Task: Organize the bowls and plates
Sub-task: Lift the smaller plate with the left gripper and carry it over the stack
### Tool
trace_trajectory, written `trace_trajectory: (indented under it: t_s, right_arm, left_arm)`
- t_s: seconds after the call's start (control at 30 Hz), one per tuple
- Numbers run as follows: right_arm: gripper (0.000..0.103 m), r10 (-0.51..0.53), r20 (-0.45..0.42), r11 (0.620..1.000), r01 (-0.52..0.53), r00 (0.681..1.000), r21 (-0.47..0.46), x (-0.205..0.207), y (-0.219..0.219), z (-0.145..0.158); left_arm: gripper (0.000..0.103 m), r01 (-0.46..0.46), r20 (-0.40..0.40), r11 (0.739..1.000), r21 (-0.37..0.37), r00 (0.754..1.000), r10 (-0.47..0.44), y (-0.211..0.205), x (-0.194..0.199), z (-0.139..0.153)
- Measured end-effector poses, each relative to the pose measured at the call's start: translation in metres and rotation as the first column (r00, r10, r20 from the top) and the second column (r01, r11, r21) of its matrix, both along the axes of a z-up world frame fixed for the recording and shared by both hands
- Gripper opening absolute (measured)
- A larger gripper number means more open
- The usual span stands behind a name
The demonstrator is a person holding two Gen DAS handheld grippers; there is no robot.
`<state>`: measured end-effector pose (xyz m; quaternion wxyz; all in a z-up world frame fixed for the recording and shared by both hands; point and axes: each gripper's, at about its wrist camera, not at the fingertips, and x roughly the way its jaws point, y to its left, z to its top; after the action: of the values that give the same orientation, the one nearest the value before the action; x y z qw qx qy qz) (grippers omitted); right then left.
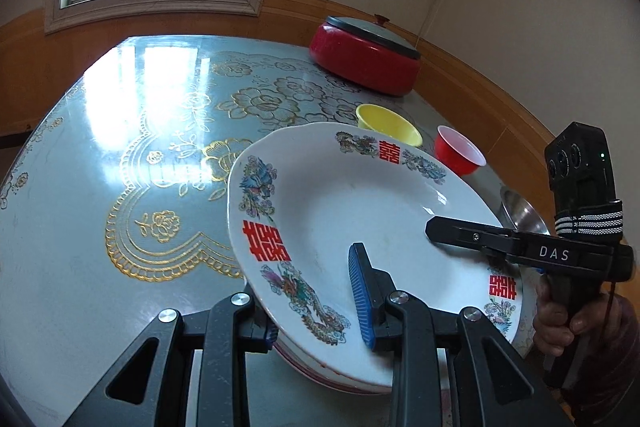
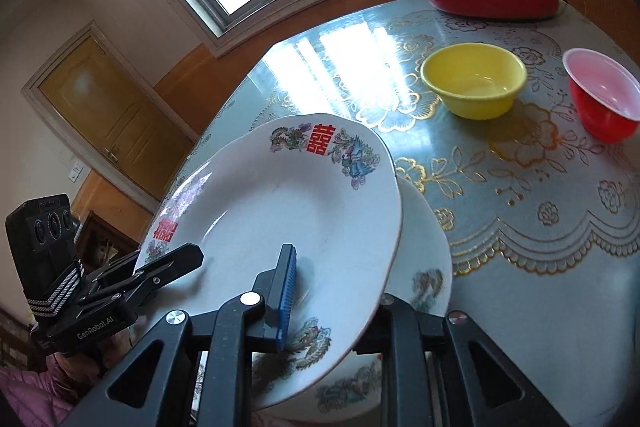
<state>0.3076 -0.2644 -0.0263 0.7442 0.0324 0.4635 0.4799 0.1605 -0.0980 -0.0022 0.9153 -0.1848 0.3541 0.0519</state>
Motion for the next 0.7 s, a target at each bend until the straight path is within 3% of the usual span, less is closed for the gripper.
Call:
trace_trajectory:
  t_s: [0.23,0.7]
  right_arm:
    - [0.023,-0.043,-0.01,0.998,0.043,0.999,-0.037,-0.008,-0.025,-0.007]
    - [0.025,-0.051,-0.001,0.995,0.051,0.999,-0.088,-0.019,-0.026,-0.015]
  left_arm:
    - [0.031,0.03,-0.033,0.999,-0.026,0.999,-0.031,-0.017,0.004,-0.009]
    - [0.032,-0.009,-0.073,0.999,-0.035,0.997,0.006,-0.017,0.004,-0.018]
